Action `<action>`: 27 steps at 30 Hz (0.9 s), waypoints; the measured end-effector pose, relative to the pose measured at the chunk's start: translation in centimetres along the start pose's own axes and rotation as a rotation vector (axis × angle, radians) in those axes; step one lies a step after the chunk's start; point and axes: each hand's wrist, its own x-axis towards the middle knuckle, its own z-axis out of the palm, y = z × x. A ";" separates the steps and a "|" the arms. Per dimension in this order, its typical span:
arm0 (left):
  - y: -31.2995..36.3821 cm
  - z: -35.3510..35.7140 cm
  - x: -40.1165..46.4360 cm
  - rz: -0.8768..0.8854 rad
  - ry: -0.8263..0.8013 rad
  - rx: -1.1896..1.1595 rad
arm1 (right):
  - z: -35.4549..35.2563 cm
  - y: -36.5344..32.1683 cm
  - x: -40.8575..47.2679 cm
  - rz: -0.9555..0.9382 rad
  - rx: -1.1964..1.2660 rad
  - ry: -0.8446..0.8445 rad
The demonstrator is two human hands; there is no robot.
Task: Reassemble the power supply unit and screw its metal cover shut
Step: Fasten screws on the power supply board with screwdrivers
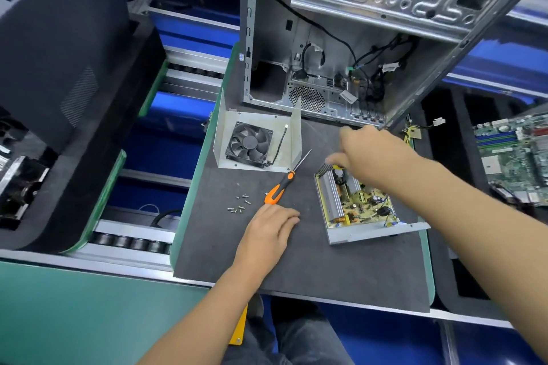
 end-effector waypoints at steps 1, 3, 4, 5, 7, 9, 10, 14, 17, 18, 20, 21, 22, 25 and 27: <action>0.0 0.0 0.0 0.000 0.001 0.002 | -0.2 0.0 0.0 -0.031 0.074 -0.035; 0.0 0.0 -0.1 -0.001 0.002 0.004 | -0.6 0.0 0.1 -0.097 0.078 -0.014; 0.0 0.0 -0.1 0.001 0.001 0.003 | -0.7 -0.2 0.2 -0.114 0.038 0.023; 0.0 0.0 -0.1 0.004 0.004 -0.003 | -0.8 -0.3 0.3 -0.122 -0.003 0.060; -0.1 0.1 0.0 0.000 0.013 -0.020 | -1.0 -0.9 0.7 -0.099 -0.057 0.090; -0.1 0.0 -0.1 -0.015 0.014 -0.031 | -1.1 -1.6 1.0 -0.038 -0.074 0.090; 0.0 -0.1 -0.1 -0.020 0.011 -0.035 | -1.2 -2.0 1.2 -0.004 -0.061 0.092; 0.1 -0.3 -0.1 -0.031 0.006 -0.049 | -1.2 -2.8 1.3 -0.035 -0.084 0.055; 0.2 -0.4 -0.1 -0.046 0.008 -0.057 | -1.0 -2.3 1.0 -0.163 -0.067 0.059; 0.2 -0.4 -0.1 -0.049 0.007 -0.061 | -1.1 -2.0 1.0 -0.160 -0.077 0.058; 0.2 -0.5 -0.1 -0.057 0.002 -0.066 | -1.3 -1.7 1.0 -0.115 -0.122 0.066; 0.2 -0.5 -0.1 -0.060 -0.001 -0.063 | -1.2 -1.6 1.1 -0.096 -0.154 0.073; 0.2 -0.5 -0.1 -0.060 -0.006 -0.064 | -1.2 -1.7 1.1 -0.075 -0.186 0.075; 0.2 -0.5 -0.1 -0.061 -0.014 -0.067 | -1.4 -1.5 1.0 0.016 -0.249 0.066; 0.1 -0.5 -0.1 -0.065 -0.016 -0.062 | -1.3 -0.7 0.7 0.026 -0.178 -0.005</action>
